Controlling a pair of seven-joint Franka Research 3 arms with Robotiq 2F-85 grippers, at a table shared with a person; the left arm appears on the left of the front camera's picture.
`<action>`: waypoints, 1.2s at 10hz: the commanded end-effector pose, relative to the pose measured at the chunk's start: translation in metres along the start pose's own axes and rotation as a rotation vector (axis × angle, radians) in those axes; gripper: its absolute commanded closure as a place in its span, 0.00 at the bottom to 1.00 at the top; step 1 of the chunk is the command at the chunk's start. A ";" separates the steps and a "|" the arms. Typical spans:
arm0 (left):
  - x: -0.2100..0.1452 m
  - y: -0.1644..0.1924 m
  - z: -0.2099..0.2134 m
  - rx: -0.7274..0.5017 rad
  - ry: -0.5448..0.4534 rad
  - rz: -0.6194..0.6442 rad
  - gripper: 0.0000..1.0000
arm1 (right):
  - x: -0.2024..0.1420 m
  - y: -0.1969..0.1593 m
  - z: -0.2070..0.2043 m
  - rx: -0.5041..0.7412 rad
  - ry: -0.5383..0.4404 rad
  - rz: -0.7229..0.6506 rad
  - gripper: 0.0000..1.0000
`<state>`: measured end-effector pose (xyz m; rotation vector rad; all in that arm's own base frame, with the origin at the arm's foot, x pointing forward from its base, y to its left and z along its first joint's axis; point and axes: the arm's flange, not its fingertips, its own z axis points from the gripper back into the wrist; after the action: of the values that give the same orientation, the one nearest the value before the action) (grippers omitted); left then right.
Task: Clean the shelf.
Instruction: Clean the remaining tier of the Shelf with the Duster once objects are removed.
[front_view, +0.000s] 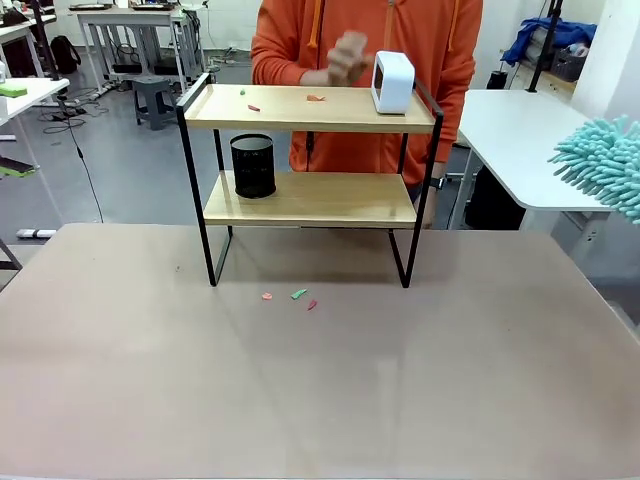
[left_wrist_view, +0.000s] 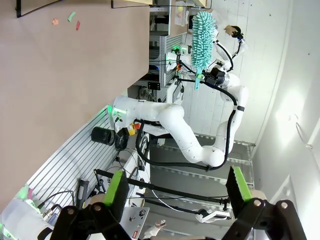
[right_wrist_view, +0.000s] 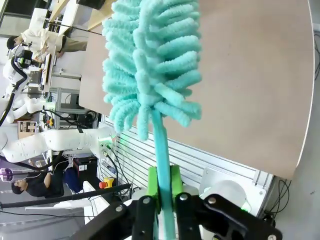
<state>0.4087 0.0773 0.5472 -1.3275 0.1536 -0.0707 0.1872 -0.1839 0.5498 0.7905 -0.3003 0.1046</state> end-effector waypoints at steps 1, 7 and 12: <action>-0.002 -0.003 0.000 -0.017 -0.001 -0.011 0.00 | 0.004 0.000 0.004 -0.001 -0.001 0.020 0.88; -0.002 -0.003 0.000 -0.017 -0.001 -0.011 0.00 | 0.010 0.021 0.007 -0.009 -0.040 0.002 0.88; -0.002 -0.003 0.000 -0.017 -0.001 -0.011 0.00 | 0.090 0.237 -0.041 -0.218 -0.077 0.300 0.88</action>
<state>0.4091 0.0770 0.5469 -1.3275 0.1547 -0.0709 0.2081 -0.0106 0.7181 0.6020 -0.4839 0.3347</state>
